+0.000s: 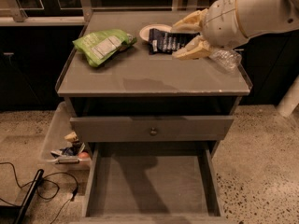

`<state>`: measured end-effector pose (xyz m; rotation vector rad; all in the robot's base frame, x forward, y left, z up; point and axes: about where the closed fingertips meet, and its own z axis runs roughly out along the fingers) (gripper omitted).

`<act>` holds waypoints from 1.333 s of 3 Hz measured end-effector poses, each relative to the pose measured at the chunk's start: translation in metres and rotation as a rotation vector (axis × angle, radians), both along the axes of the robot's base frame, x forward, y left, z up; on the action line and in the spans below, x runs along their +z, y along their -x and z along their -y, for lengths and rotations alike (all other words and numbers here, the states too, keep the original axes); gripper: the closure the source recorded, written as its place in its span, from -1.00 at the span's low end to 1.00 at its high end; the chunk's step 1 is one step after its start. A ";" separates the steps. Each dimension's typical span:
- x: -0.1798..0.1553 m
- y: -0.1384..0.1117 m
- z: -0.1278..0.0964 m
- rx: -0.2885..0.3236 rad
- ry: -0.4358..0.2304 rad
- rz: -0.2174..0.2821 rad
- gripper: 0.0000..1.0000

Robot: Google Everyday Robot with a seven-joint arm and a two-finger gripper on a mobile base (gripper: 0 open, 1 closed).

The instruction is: Pick rxbar blueberry from middle drawer and place on counter

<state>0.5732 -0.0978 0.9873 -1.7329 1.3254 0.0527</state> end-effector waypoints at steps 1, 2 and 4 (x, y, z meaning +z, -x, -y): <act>-0.008 -0.044 0.007 -0.033 -0.024 -0.006 1.00; -0.020 -0.091 0.019 -0.071 -0.091 -0.050 1.00; -0.067 -0.131 0.046 -0.192 -0.134 -0.240 1.00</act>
Offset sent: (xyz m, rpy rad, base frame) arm 0.1519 -0.0432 -0.0330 0.1827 0.1032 -0.1316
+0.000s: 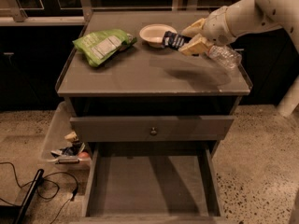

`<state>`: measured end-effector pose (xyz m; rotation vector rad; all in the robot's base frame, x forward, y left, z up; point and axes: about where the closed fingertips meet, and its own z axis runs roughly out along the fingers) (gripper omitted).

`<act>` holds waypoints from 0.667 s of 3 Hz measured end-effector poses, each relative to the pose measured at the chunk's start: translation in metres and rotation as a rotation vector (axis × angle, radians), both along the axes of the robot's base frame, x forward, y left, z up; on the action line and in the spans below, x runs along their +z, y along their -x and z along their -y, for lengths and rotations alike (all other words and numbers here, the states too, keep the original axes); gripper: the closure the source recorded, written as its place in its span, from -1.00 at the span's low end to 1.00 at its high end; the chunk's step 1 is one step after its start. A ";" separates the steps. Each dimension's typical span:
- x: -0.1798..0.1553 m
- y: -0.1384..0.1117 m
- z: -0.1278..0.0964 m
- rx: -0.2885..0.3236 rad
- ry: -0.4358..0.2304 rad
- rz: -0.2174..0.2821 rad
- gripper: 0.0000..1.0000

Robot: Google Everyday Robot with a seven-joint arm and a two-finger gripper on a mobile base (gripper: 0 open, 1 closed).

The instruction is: Pick rxbar blueberry from middle drawer and place on counter

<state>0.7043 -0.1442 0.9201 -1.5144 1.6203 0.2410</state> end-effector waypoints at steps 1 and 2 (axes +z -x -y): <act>-0.026 0.000 -0.001 -0.011 0.051 -0.106 1.00; -0.050 0.002 -0.003 -0.011 0.086 -0.190 1.00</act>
Offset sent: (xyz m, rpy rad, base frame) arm -0.0047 0.0005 -0.0713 -0.1300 0.2837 -0.0197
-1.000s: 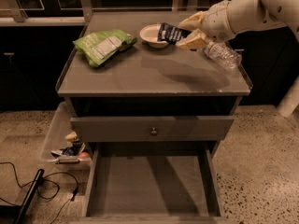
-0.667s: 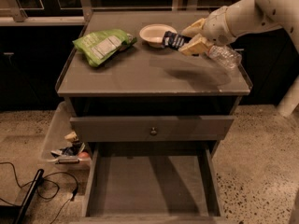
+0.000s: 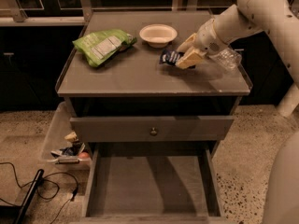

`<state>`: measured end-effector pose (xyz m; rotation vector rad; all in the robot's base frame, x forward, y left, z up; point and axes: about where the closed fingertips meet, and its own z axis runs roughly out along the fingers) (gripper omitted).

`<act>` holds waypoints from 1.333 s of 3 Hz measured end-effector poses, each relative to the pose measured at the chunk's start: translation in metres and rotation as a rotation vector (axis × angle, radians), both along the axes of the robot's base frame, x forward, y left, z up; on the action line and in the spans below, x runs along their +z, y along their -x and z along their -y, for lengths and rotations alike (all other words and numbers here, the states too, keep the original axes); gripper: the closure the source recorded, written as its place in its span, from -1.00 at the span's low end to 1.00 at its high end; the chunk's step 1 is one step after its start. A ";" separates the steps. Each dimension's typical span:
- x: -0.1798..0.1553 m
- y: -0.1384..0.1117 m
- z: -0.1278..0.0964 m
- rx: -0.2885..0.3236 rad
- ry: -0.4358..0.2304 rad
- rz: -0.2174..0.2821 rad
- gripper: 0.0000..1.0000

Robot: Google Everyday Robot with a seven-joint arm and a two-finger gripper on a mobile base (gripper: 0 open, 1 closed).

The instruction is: Pick rxbar blueberry from middle drawer and place on counter

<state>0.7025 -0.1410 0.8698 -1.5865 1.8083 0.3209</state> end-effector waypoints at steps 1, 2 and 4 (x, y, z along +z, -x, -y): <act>-0.017 0.002 -0.004 0.007 0.013 -0.055 1.00; -0.017 0.002 -0.004 0.007 0.013 -0.056 0.63; -0.017 0.002 -0.004 0.007 0.013 -0.056 -0.30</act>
Offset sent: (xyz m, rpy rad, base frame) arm -0.0020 0.0033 -0.0141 -0.0113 0.0463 0.0057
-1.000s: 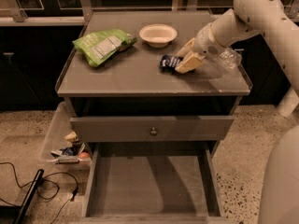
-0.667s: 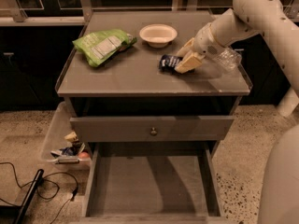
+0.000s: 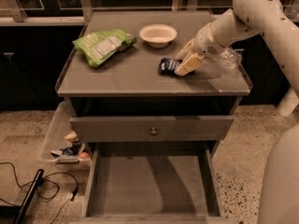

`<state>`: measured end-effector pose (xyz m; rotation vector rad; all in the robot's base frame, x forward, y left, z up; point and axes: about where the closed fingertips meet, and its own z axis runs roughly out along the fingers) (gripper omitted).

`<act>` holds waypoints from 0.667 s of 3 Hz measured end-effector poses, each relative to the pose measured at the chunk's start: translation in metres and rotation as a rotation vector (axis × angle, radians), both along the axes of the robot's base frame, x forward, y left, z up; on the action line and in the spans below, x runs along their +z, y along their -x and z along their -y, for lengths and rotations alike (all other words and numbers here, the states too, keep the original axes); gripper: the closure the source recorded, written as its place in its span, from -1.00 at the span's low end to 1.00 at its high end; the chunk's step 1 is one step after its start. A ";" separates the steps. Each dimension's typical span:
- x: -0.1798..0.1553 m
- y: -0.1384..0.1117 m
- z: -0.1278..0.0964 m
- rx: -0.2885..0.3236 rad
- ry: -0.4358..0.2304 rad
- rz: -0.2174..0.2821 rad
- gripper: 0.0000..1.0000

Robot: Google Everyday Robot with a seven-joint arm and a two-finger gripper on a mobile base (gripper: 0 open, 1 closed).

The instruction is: Pick rxbar blueberry from middle drawer and place on counter

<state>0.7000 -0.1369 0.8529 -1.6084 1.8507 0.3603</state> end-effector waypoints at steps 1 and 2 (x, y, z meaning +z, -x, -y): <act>0.000 0.000 0.000 0.000 0.000 0.000 -0.77; 0.000 0.000 0.000 0.000 0.000 0.000 -1.00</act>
Offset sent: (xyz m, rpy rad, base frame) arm 0.0000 0.0000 0.0000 0.0000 0.0000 0.0000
